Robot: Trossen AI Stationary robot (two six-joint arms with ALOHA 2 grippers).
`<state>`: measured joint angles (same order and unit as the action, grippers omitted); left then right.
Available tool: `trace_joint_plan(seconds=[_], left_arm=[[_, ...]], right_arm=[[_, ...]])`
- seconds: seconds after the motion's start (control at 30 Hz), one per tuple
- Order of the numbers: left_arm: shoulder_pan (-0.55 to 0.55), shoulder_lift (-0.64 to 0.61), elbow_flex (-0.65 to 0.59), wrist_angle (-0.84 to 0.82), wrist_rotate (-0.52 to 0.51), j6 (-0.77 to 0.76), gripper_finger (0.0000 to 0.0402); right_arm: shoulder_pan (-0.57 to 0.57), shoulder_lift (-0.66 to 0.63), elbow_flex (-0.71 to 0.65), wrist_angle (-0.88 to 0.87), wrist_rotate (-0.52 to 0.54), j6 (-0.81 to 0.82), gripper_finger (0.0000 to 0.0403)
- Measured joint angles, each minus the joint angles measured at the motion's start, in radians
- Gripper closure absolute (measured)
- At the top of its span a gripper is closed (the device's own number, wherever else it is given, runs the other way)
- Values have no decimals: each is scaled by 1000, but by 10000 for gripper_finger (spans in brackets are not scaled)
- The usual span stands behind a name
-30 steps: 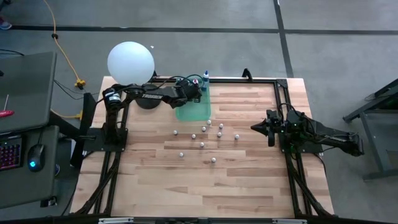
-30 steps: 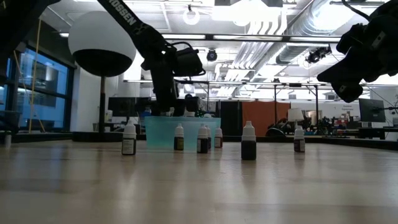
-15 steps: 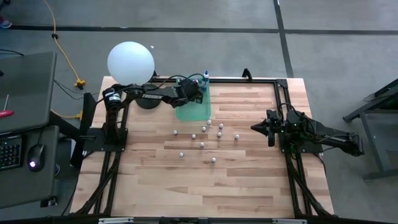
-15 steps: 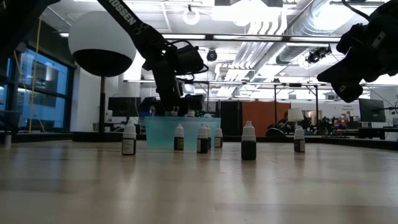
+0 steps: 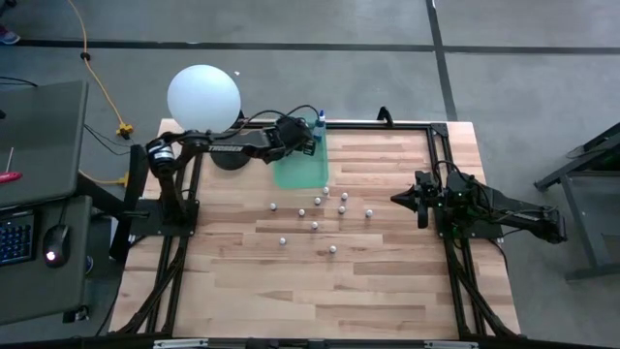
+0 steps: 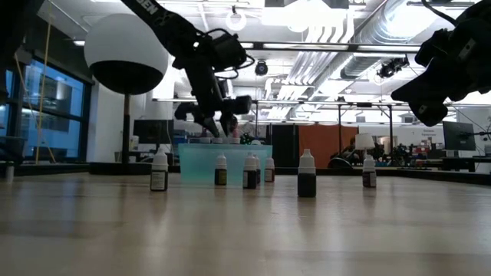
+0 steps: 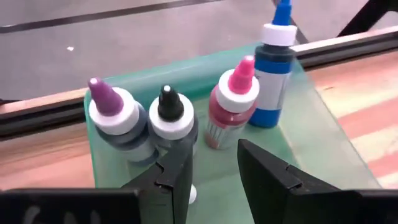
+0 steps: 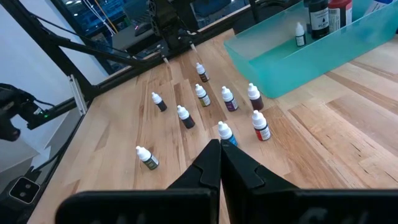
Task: Pick & Place food coloring
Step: Put the small brown food coloring bottle into the blue bin
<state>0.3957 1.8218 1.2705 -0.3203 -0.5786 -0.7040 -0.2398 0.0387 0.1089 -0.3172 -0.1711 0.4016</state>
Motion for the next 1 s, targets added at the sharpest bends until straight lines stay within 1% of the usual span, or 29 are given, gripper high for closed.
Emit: trace_joint_plan(seconds=[0.2, 0.33, 0.47, 0.6, 0.73, 0.8, 0.9, 0.93, 1.0], left_arm=[[-55, -52, 0, -10, 16, 51, 276], [-103, -104, 0, -14, 39, 134, 277], [-155, -180, 0, -46, 139, 251, 277], [-192, -265, 1, -126, 274, 391, 277], [-202, -344, 1, -290, 401, 534, 277], [-200, -377, 0, -410, 447, 591, 277], [-200, -416, -4, -541, 512, 670, 277], [-200, -435, -15, -568, 534, 683, 277], [-200, -479, -53, -569, 574, 693, 277]], right_arm=[[0, 0, 0, 0, 0, 0, 402], [0, 0, 0, 0, 0, 0, 402], [0, 0, 0, 0, 0, 0, 402], [0, 0, 0, 0, 0, 0, 402], [0, 0, 0, 0, 0, 0, 402], [0, 0, 0, 0, 0, 0, 402], [0, 0, 0, 0, 0, 0, 402], [0, 0, 0, 0, 0, 0, 402], [0, 0, 0, 0, 0, -1, 402]])
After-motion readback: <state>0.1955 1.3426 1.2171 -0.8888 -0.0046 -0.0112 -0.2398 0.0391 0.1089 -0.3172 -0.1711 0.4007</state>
